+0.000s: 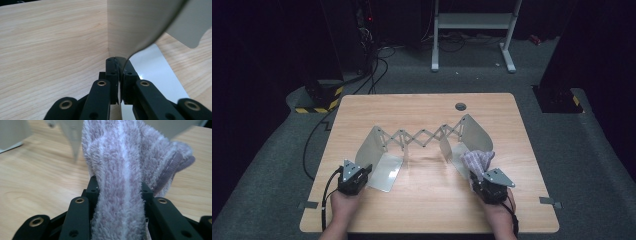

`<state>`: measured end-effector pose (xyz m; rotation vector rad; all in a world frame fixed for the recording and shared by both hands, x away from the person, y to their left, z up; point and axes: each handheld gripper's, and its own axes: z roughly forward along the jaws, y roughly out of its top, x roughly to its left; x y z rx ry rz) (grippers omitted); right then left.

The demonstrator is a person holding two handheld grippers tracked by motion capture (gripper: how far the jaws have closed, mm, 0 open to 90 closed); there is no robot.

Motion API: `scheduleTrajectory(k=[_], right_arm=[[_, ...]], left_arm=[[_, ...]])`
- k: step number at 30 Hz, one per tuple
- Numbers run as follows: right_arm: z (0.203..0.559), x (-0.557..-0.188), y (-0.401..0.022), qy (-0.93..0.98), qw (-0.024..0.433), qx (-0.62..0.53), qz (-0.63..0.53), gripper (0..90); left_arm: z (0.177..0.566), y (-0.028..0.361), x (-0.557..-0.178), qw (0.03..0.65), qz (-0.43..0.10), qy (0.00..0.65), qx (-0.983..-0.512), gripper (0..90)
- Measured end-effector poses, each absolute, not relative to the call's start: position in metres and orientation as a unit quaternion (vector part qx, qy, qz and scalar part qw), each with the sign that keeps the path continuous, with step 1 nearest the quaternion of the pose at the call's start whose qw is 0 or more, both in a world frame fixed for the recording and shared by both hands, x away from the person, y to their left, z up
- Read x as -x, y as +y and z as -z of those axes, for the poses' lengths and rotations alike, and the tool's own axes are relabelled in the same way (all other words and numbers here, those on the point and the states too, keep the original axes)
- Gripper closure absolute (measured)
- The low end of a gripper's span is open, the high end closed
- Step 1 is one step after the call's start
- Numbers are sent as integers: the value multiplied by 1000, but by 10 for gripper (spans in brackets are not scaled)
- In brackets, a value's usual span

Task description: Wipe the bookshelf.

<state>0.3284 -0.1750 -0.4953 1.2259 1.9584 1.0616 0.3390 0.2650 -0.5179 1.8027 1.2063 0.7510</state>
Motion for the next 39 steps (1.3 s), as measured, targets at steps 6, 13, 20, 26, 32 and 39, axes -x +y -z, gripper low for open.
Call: scheduleTrajectory(k=[6, 13, 20, 26, 32, 39], right_arm=[[497, -319, -147, 761, 270, -426, -408, 648], [498, -314, -134, 772, 260, -408, -412, 647], [496, -317, -142, 764, 271, -417, -411, 648], [494, -321, -139, 763, 274, -415, -414, 647], [482, -340, -131, 749, 286, -422, -423, 647], [481, -356, -103, 773, 274, -398, -410, 650]], left_arm=[[518, 272, -343, 408, -303, 492, -707, 857], [518, 284, -346, 403, -308, 507, -697, 842], [520, 291, -344, 404, -301, 522, -689, 745], [522, 292, -337, 395, -289, 520, -700, 576], [524, 289, -335, 385, -277, 518, -712, 508], [524, 289, -334, 379, -278, 503, -726, 499]])
